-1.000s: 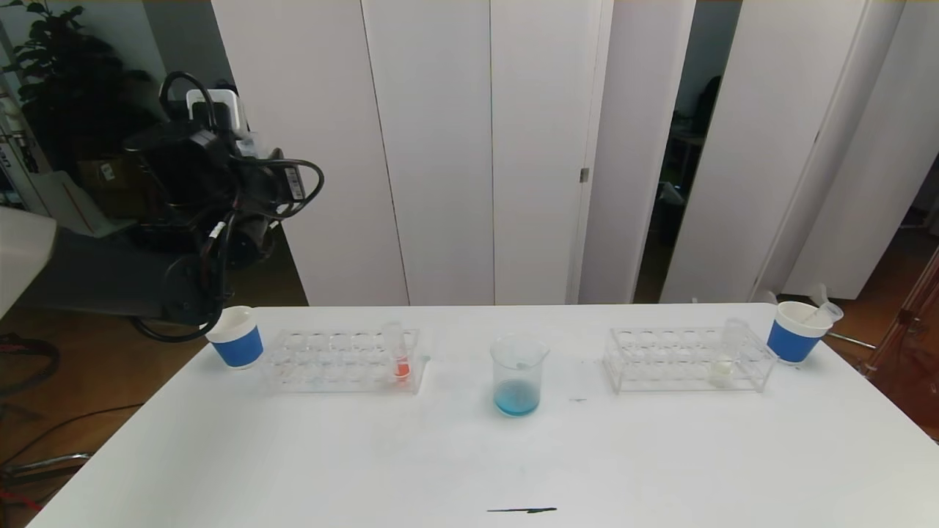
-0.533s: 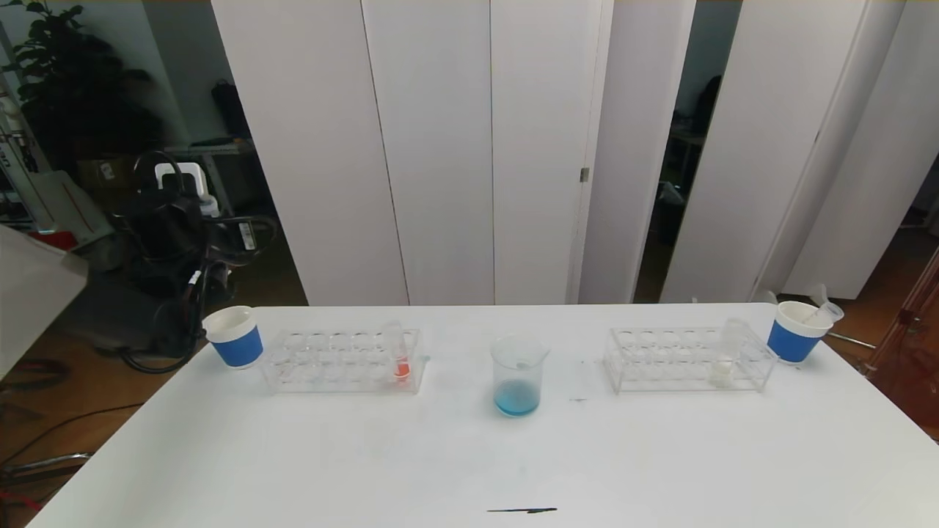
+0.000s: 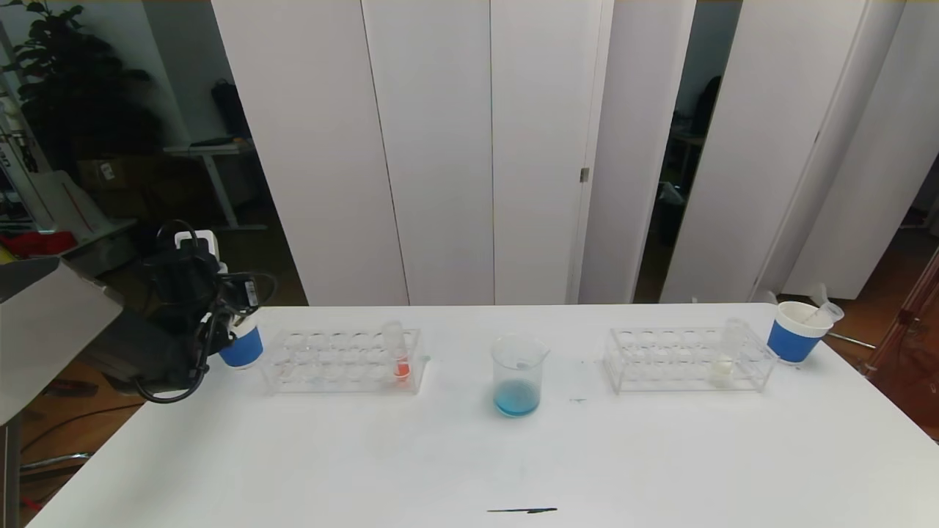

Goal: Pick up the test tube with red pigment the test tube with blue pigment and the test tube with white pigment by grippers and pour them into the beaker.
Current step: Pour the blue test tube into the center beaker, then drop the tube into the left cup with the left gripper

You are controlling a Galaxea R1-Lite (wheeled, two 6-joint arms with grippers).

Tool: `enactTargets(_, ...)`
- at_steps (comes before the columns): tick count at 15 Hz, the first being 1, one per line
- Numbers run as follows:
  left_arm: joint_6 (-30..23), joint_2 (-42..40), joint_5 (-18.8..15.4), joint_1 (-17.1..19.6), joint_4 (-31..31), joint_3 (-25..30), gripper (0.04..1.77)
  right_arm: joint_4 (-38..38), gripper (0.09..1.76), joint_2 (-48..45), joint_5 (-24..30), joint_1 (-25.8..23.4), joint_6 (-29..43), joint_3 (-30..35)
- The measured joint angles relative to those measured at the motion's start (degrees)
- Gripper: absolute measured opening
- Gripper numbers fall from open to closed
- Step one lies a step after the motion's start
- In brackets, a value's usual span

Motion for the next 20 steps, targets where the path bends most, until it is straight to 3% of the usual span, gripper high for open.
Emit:
enactTargets(8, -4.5, 2.4, -2.0, 1.5, 3.8, 0.3, 0.59, 0.0, 1.75, 0.0, 0.0, 0.0, 0.0, 0.0)
enactTargets(14, -4.0, 2.2, -2.1, 1.4, 4.7, -0.1, 0.61, 0.0, 1.75, 0.0, 0.0, 0.0, 0.0, 0.0)
enactTargets(15, -3.9, 2.1, -2.1, 1.3, 4.6, -0.1, 0.74, 0.0, 1.75, 0.0, 0.0, 0.0, 0.0, 0.0)
enactTargets(17, -3.9, 1.6, -2.1, 1.1, 4.4, 0.0, 1.4, 0.0, 1.75, 0.0, 0.0, 0.0, 0.0, 0.0)
enactTargets(18, -3.9, 1.4, -2.1, 1.0, 4.5, 0.0, 1.64, 0.0, 1.75, 0.0, 0.0, 0.0, 0.0, 0.0)
enactTargets(20, -3.8, 0.7, -2.1, 0.9, 4.5, 0.0, 1.75, 0.0, 1.75, 0.0, 0.0, 0.0, 0.0, 0.0)
